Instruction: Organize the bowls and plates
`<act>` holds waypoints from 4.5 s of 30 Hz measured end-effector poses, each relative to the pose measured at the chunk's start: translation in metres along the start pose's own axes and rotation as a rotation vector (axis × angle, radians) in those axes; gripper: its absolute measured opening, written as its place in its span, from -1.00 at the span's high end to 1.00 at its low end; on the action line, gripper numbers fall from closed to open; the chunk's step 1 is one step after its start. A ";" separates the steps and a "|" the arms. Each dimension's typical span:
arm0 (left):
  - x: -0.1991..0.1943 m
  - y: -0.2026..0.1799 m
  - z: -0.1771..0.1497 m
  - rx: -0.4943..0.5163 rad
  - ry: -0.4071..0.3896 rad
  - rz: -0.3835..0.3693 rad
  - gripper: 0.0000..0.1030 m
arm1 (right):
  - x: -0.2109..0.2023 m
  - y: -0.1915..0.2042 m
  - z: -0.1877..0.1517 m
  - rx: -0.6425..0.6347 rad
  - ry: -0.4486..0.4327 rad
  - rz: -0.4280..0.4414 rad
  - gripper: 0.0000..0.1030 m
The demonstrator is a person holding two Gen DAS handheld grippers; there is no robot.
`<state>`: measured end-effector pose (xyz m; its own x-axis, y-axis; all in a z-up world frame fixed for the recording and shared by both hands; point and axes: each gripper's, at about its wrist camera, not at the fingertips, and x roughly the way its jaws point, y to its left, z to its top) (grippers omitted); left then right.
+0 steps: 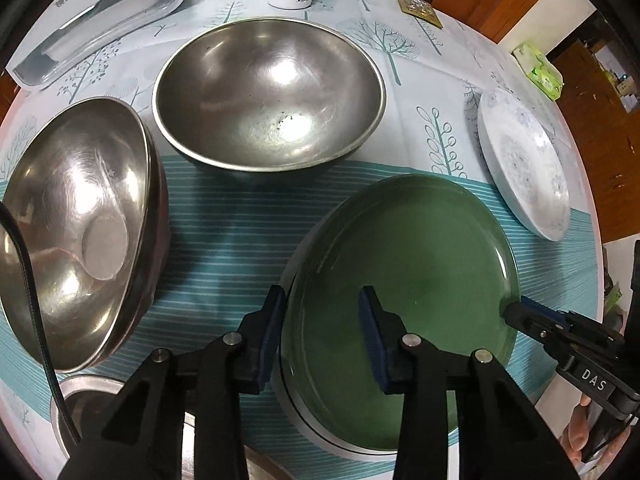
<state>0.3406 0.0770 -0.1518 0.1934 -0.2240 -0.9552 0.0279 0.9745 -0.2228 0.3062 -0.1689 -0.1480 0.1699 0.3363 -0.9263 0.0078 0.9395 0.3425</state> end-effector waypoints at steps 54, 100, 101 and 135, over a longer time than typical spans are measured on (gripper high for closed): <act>-0.056 -0.196 -0.207 0.284 0.133 -0.330 0.80 | -0.164 -0.172 -0.197 0.138 -0.090 -0.104 0.82; -0.027 -0.245 -0.235 0.328 0.108 -0.238 -0.27 | -0.144 -0.131 -0.219 -0.105 -0.114 -0.357 0.67; -0.031 -0.245 -0.234 0.333 0.094 -0.233 -0.28 | -0.145 -0.130 -0.221 -0.105 -0.116 -0.353 0.67; -0.225 -0.204 -0.143 0.333 -0.357 -0.094 -0.64 | -0.280 -0.042 -0.157 -0.230 -0.434 -0.220 -0.02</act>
<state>0.1516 -0.0738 0.0806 0.4969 -0.3484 -0.7948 0.3623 0.9155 -0.1748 0.1036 -0.2923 0.0719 0.5809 0.1173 -0.8055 -0.1187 0.9912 0.0588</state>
